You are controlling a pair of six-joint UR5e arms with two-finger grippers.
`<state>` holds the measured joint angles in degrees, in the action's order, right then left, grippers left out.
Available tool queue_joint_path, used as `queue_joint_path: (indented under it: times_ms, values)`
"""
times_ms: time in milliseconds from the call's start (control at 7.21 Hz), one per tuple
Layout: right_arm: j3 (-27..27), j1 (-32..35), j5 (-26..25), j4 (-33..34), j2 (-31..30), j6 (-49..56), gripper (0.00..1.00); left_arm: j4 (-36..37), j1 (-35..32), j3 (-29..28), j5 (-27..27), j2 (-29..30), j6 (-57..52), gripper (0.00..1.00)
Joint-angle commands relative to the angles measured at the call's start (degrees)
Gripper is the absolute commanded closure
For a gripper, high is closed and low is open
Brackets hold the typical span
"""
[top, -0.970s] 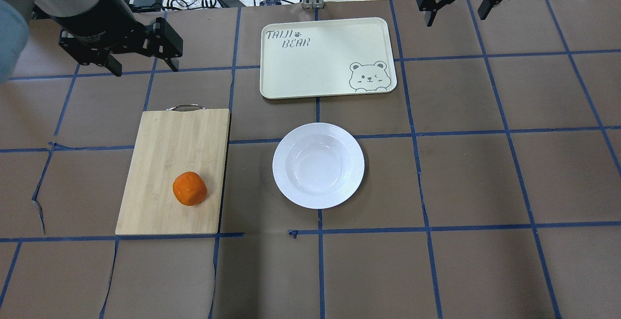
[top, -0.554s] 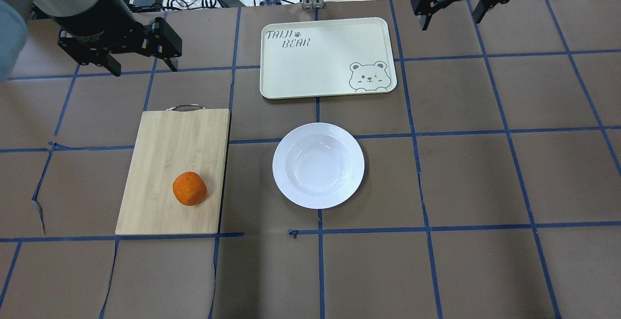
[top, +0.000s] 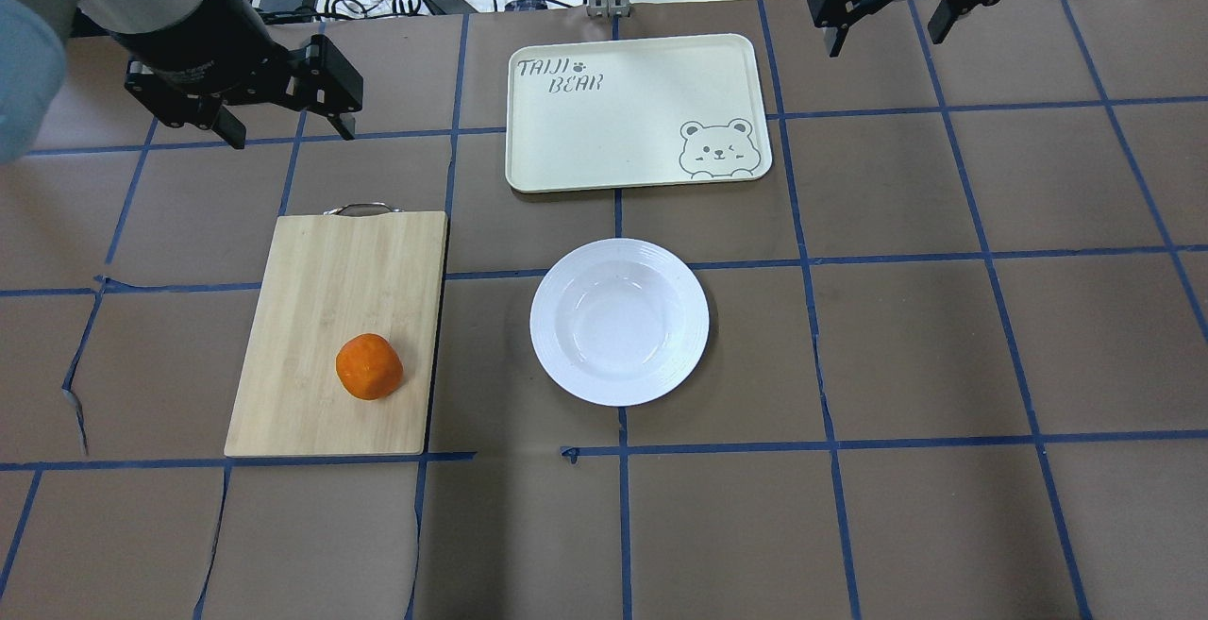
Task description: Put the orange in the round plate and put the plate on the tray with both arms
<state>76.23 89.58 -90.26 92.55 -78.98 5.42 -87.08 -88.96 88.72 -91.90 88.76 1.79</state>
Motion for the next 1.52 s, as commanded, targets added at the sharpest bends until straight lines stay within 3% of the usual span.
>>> queue_joint_path:
  times_ms: [0,416,832,1109,1386]
  values:
    - [0.1,0.0,-0.1,-0.1,0.0,0.0,0.00,-0.2,0.3,1.0,0.1,1.3,0.1,0.00]
    - [0.1,0.0,-0.1,0.0,-0.1,0.0,0.00,-1.3,1.0,6.5,-0.8,3.9,-0.2,0.00]
    - [0.1,0.1,-0.1,-0.1,-0.1,0.0,0.00,-0.7,1.1,8.6,-1.9,13.3,0.5,0.00]
    - [0.1,0.1,-0.1,-0.1,-0.1,0.0,0.00,-0.8,1.1,13.7,-4.5,17.7,-0.1,0.00]
    - [0.1,0.1,-0.1,-0.1,-0.1,0.0,0.00,-0.9,1.2,17.7,-8.3,18.0,1.4,0.00]
